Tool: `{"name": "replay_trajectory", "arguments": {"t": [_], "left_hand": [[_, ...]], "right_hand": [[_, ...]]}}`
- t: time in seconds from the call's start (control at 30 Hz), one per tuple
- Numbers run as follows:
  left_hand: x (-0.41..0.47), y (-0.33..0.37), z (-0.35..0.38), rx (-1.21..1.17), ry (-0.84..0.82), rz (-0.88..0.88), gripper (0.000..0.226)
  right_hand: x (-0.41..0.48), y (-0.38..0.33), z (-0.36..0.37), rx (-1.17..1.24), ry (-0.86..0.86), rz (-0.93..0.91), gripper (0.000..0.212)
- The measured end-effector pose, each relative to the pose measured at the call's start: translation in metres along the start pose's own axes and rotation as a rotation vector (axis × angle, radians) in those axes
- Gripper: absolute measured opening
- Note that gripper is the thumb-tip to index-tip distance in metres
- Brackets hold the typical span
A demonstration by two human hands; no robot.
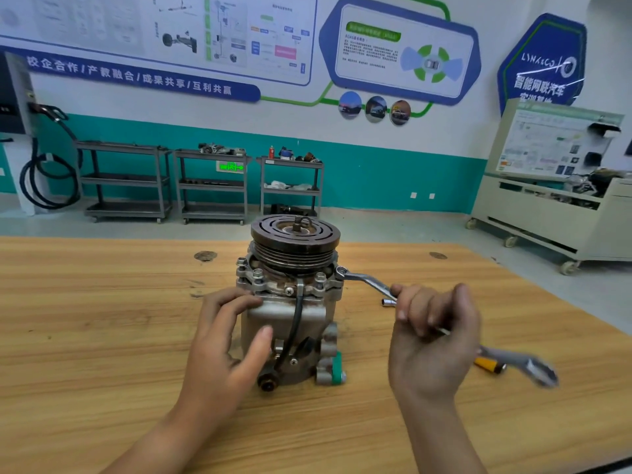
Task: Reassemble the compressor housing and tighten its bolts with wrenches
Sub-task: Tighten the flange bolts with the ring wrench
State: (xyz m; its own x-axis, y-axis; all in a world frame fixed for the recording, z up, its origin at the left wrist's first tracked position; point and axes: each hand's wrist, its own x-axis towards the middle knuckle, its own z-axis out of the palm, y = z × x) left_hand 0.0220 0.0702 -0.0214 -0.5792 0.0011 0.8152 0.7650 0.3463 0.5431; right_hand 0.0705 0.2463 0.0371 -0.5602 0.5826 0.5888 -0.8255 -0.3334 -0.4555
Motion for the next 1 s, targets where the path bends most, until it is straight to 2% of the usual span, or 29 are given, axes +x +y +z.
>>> {"name": "replay_trajectory", "arguments": {"t": [0.1,0.17,0.27,0.3,0.33,0.43,0.5,0.57,0.63,0.7,0.77,0.83,0.93,1.0], "left_hand": [[-0.001,0.000,0.000,0.006,-0.003,0.009,0.028],[-0.001,0.000,0.000,0.012,0.001,0.024,0.029],[-0.003,-0.002,0.001,-0.008,-0.004,-0.007,0.025],[-0.004,-0.002,0.001,-0.023,-0.024,-0.041,0.017],[-0.004,-0.001,0.000,-0.030,-0.057,-0.080,0.019],[-0.003,0.005,-0.002,-0.122,-0.044,-0.065,0.058],[-0.001,0.009,-0.001,-0.154,-0.022,-0.037,0.065],[-0.001,0.008,0.000,-0.139,-0.025,0.014,0.050],[0.001,0.004,-0.001,-0.083,-0.021,0.016,0.041],[0.001,0.001,-0.003,-0.042,-0.024,-0.002,0.032],[0.001,0.003,-0.005,-0.045,-0.037,-0.026,0.028],[0.002,0.006,-0.006,-0.061,-0.043,-0.059,0.028],[0.002,0.007,-0.007,-0.067,-0.033,-0.093,0.026],[0.002,0.005,-0.006,-0.061,-0.009,-0.106,0.036]], "right_hand": [[-0.025,0.013,0.009,-0.309,-0.275,-0.318,0.030],[-0.032,0.023,0.019,-0.482,-0.347,-0.512,0.029],[-0.040,0.042,0.041,-0.733,-0.410,-0.770,0.038],[-0.041,0.049,0.050,-0.831,-0.422,-0.789,0.041],[-0.042,0.054,0.059,-0.923,-0.432,-0.774,0.041],[-0.044,0.063,0.078,-1.140,-0.478,-0.698,0.037],[-0.039,0.066,0.083,-1.195,-0.515,-0.687,0.036],[-0.032,0.056,0.081,-1.113,-0.526,-0.709,0.041],[-0.022,0.038,0.081,-0.876,-0.496,-0.688,0.044],[-0.008,0.011,0.086,-0.503,-0.413,-0.489,0.039],[0.013,-0.015,0.088,-0.146,-0.218,-0.272,0.037],[0.043,-0.032,0.083,0.095,-0.060,-0.094,0.043],[0.082,-0.039,0.069,0.242,0.056,0.163,0.049],[0.098,-0.030,0.056,0.238,0.109,0.296,0.048]]}}
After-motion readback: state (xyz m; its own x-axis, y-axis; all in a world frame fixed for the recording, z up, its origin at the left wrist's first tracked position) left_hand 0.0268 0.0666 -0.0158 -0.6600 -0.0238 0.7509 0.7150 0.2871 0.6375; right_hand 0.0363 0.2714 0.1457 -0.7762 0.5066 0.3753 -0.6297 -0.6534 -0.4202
